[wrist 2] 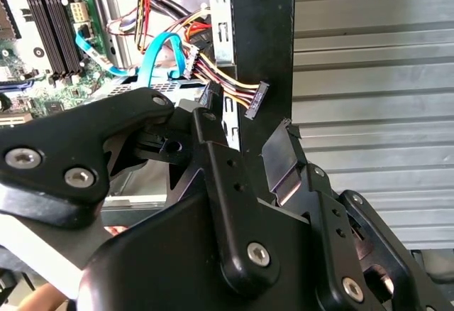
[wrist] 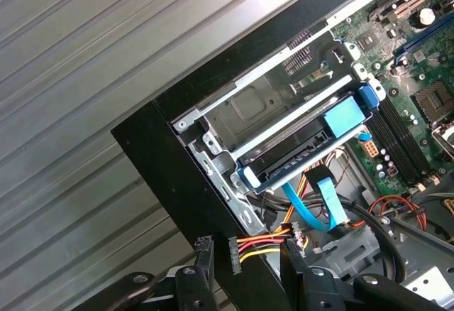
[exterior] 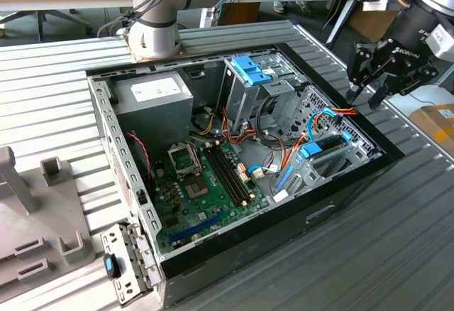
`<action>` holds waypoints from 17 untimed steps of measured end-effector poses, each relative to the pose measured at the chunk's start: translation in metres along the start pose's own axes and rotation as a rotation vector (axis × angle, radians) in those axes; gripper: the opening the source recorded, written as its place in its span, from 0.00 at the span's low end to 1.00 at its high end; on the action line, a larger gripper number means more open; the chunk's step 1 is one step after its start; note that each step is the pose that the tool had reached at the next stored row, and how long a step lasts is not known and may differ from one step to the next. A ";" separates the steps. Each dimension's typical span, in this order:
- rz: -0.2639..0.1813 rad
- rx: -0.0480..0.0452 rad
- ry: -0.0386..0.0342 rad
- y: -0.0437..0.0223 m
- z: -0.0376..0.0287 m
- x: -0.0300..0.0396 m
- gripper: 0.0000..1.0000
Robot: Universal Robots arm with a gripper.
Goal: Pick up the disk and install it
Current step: 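Insert the first disk wire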
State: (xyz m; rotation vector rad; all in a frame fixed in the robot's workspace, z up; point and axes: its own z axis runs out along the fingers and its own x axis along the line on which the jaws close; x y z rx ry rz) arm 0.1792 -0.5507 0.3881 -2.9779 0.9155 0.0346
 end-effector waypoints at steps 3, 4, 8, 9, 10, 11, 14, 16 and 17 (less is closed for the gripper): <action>-0.010 -0.0002 -0.0002 -0.0018 0.0000 0.0026 0.50; -0.013 -0.0002 -0.0003 -0.0024 0.0001 0.0035 0.50; -0.026 -0.0006 -0.0006 -0.0039 0.0005 0.0057 0.50; -0.037 -0.0010 -0.0007 -0.0043 0.0006 0.0063 0.50; -0.047 -0.0014 -0.0008 -0.0045 0.0008 0.0065 0.50; -0.058 -0.0016 -0.0011 -0.0045 0.0016 0.0066 0.50; -0.071 -0.0020 -0.0013 -0.0043 0.0050 0.0069 0.50; -0.071 -0.0021 -0.0013 -0.0043 0.0055 0.0069 0.50; -0.071 -0.0022 -0.0012 -0.0043 0.0055 0.0069 0.50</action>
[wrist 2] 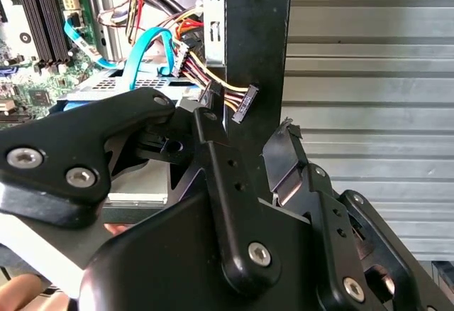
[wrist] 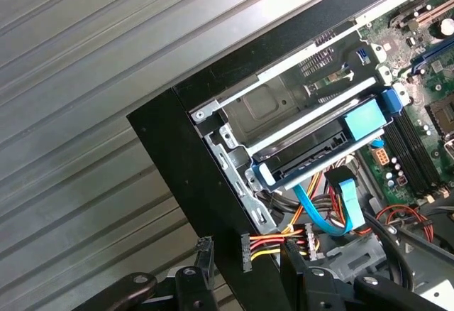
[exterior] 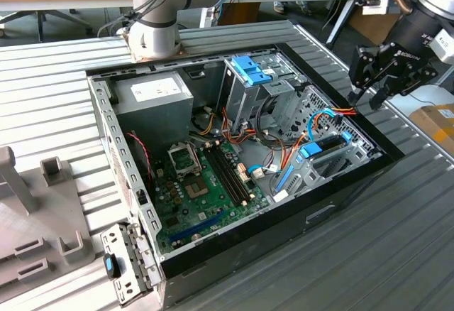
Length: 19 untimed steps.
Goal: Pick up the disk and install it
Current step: 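Insert the first disk wire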
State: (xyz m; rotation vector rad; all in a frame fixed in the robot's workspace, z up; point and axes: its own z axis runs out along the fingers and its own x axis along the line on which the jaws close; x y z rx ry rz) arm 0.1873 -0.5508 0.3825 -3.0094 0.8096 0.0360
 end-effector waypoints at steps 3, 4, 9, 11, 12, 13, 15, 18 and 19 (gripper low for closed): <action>0.000 0.0015 -0.0010 0.0001 0.0019 0.0001 0.50; 0.000 0.0028 -0.0016 0.0001 0.0029 0.0001 0.50; 0.000 0.0126 -0.0050 0.0005 0.0075 0.0005 0.50; 0.000 0.0171 -0.0057 0.0009 0.0087 0.0005 0.50; 0.000 0.0207 -0.0058 0.0013 0.0092 0.0006 0.50; -0.001 0.0247 -0.0057 0.0019 0.0097 0.0008 0.50; -0.001 0.0316 -0.0036 0.0039 0.0103 0.0011 0.50; -0.002 0.0459 0.0011 0.0119 0.0115 0.0034 0.50; -0.002 0.0476 0.0017 0.0129 0.0119 0.0021 0.50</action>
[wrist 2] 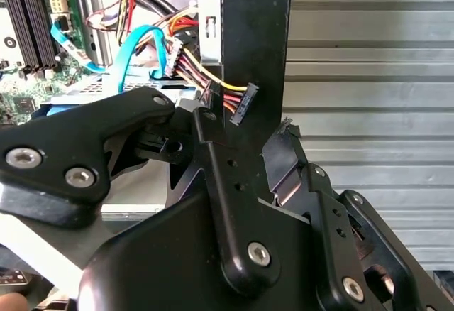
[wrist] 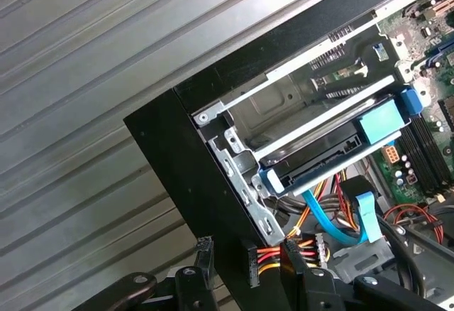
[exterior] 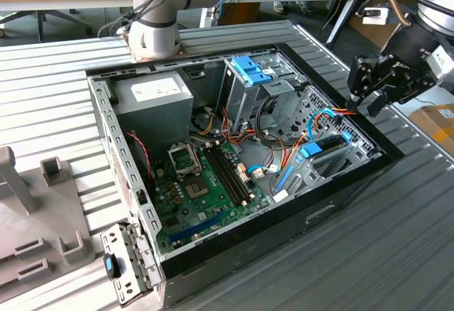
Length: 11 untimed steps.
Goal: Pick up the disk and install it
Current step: 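Insert the first disk wire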
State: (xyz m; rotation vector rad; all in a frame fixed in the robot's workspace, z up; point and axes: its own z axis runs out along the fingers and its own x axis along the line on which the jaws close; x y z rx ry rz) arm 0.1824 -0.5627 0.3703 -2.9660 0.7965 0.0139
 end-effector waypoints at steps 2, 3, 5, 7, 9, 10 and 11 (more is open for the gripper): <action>0.000 0.0018 0.0014 0.0017 0.0007 -0.0024 0.50; 0.000 0.0022 0.0019 0.0021 0.0010 -0.0029 0.50; 0.000 0.0021 0.0023 0.0022 0.0009 -0.0031 0.50; 0.000 0.0021 0.0024 0.0022 0.0009 -0.0031 0.50; 0.000 0.0022 0.0024 0.0022 0.0010 -0.0031 0.50; 0.000 0.0021 0.0024 0.0022 0.0010 -0.0031 0.50; 0.000 0.0021 0.0024 0.0022 0.0010 -0.0031 0.50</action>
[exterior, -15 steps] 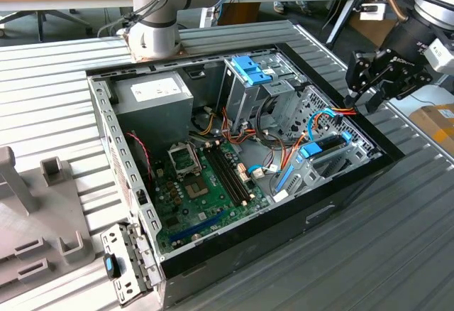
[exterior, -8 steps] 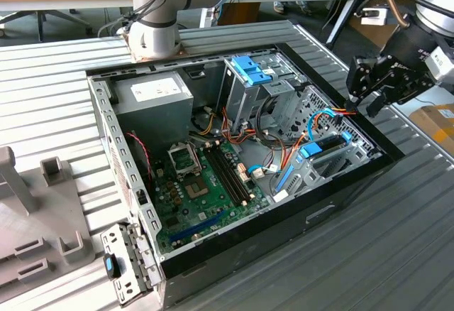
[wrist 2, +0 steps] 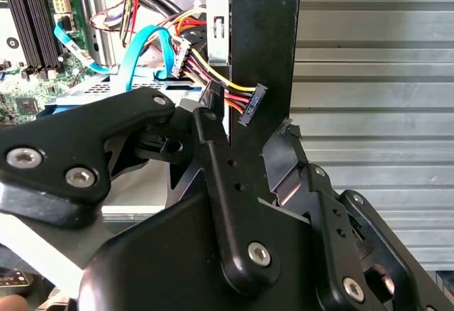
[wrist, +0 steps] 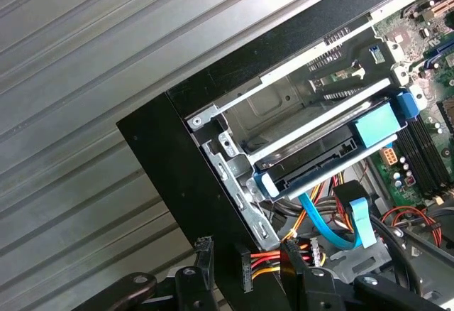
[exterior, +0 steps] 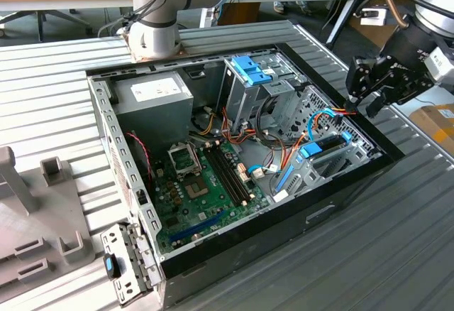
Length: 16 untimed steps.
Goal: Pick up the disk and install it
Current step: 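Insert the first disk wire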
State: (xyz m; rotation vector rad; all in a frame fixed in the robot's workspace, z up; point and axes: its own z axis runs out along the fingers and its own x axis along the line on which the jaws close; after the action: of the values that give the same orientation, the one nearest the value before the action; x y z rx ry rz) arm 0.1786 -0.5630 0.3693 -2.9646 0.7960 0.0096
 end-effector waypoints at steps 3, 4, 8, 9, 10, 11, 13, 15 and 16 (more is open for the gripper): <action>0.000 0.0000 0.0000 0.0000 0.0000 0.0000 0.42; 0.000 0.0000 0.0000 0.0000 0.0000 0.0000 0.36; 0.000 0.0000 0.0000 0.0000 0.0001 0.0000 0.29; 0.000 0.0042 -0.0024 0.0000 0.0003 0.0000 0.29; 0.000 0.0110 -0.0064 0.0000 0.0002 0.0000 0.29; 0.000 0.0130 -0.0075 0.0000 0.0001 0.0000 0.29; 0.000 0.0229 -0.0132 0.0001 0.0001 0.0001 0.29; 0.000 0.0261 -0.0151 0.0004 0.0001 0.0004 0.29; 0.000 0.0262 -0.0152 0.0008 0.0002 0.0011 0.29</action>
State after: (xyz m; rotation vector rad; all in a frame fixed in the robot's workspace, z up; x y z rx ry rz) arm 0.1791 -0.5642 0.3690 -2.9363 0.7884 0.0214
